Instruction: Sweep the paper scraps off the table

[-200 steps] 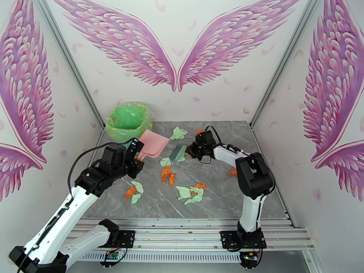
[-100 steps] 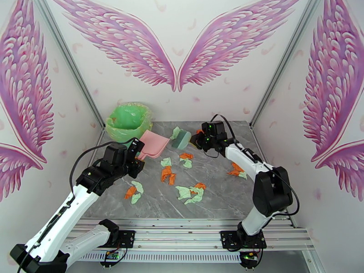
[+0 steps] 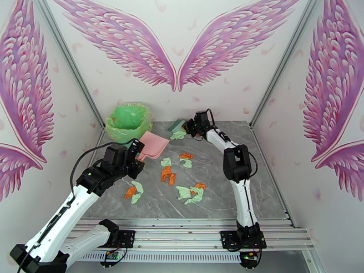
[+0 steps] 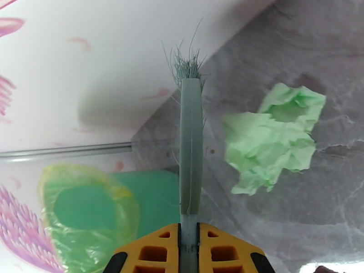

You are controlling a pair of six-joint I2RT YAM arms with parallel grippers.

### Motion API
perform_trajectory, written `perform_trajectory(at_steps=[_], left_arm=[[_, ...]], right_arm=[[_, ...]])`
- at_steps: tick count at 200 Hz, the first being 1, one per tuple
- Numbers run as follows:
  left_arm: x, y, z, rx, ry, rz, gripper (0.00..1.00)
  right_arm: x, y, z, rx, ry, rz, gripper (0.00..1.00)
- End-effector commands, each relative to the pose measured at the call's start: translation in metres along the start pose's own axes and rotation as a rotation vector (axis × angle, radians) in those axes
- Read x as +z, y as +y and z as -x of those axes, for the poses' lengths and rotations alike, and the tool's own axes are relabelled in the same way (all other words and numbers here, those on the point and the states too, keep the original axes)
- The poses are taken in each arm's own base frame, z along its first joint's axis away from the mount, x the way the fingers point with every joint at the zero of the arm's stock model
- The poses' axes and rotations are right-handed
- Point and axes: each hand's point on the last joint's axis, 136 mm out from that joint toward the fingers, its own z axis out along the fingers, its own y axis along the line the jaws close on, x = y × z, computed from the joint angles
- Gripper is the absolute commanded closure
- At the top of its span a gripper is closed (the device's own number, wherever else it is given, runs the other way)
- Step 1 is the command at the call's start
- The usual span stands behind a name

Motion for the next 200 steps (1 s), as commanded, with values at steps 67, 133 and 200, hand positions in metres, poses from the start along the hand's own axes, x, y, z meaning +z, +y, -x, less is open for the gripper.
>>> perform_trajectory(at_steps=[67,133,200], left_arm=[[-0.003,-0.003,0.0,0.006,-0.006,-0.026,1.0],[0.0,-0.004,-0.001,-0.001,0.001,-0.034,1.0],[0.0,-0.005,0.0,-0.007,-0.003,-0.036,1.0]], right_arm=[[-0.034,-0.055,-0.027,0.019,0.026,-0.035,1.0],[-0.121,-0.101,-0.057,0.077,0.053,-0.022,1.0],[-0.217,-0.053,-0.064,-0.055,-0.055,0.017,1.0]])
